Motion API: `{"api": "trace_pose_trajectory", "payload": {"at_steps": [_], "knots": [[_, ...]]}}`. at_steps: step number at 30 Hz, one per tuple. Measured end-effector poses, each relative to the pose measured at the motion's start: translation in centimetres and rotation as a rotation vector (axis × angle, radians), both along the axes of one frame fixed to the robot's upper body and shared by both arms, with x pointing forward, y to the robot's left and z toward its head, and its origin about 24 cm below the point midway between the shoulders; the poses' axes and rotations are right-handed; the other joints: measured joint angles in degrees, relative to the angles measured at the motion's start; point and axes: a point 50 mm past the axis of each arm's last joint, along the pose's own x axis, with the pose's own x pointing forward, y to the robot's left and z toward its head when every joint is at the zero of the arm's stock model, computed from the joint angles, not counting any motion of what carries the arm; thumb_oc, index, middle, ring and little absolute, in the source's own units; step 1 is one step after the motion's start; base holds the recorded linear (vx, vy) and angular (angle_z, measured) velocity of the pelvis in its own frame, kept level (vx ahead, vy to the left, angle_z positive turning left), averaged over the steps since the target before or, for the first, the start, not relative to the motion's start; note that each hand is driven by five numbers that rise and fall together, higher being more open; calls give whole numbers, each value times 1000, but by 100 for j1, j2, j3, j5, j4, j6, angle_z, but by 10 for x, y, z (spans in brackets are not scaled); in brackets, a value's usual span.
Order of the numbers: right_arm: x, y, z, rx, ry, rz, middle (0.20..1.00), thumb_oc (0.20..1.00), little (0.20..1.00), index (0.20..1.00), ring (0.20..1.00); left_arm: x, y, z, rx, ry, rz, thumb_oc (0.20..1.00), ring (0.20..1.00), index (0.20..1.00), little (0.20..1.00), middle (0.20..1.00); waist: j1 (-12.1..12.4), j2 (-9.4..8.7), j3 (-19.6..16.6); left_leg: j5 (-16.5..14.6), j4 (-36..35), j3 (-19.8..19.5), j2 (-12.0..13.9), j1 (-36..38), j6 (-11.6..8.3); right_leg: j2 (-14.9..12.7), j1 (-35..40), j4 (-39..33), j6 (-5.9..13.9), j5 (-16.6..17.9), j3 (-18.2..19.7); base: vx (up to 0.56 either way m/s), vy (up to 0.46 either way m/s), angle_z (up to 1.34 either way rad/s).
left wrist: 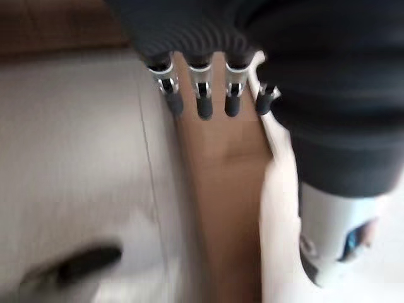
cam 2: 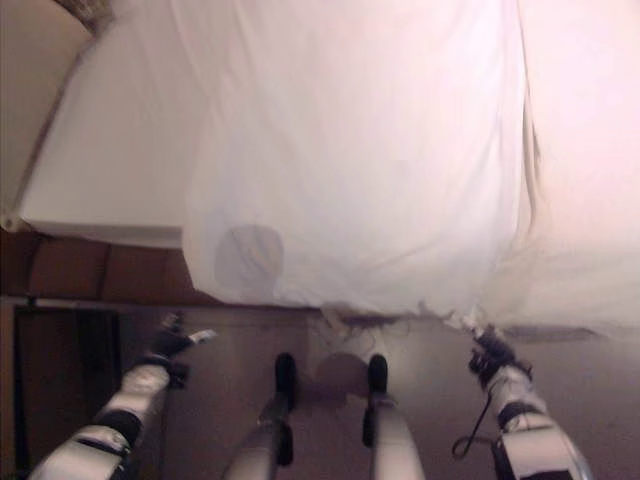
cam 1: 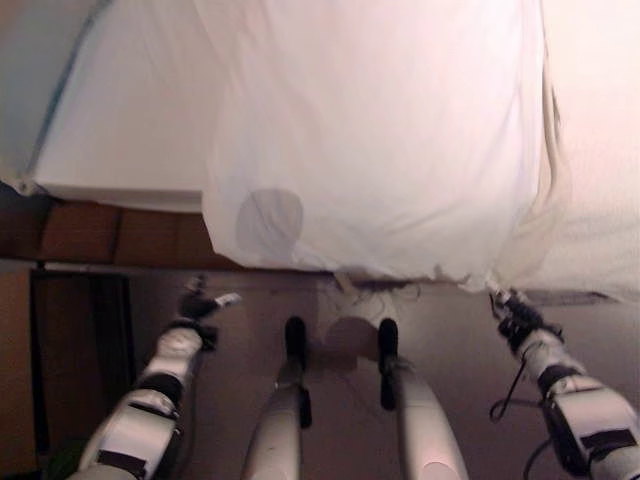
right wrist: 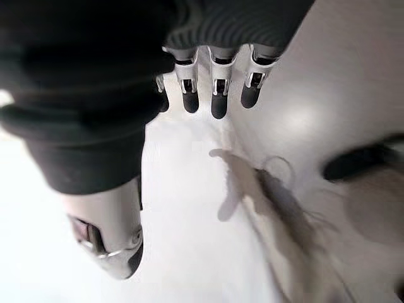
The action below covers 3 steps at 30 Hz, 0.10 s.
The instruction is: Make the bed
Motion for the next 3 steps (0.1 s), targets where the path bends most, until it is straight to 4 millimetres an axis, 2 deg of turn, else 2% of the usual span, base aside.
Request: {"api": "trace_pose_trajectory", "payload": {"at_steps": [1,2,3], "knots": [[-6,8,-8,24,15,12,1000,1000,1000,1000,1000,-5,-6,-6,-19,23,-20,1000,1000,1000,1000,1000,0,1,-1,0,-72,7,4,165,1,12,182,-144,10,45,0,84,70,-13],[-22,24,-26,74,69,41,1000,1000,1000,1000,1000,-16,-23,-20,-49,82,-85,1000,1000,1000,1000,1000,-19,1,-147,-16,-164,11,1,397,0,15,483,-404,35,106,3,90,59,-6],[-31,31,-35,88,98,52,1000,1000,1000,1000,1000,-25,-30,-29,-58,123,-121,1000,1000,1000,1000,1000,-32,7,-247,-50,-165,0,-7,486,6,14,637,-534,42,144,-3,92,60,-4]]}}
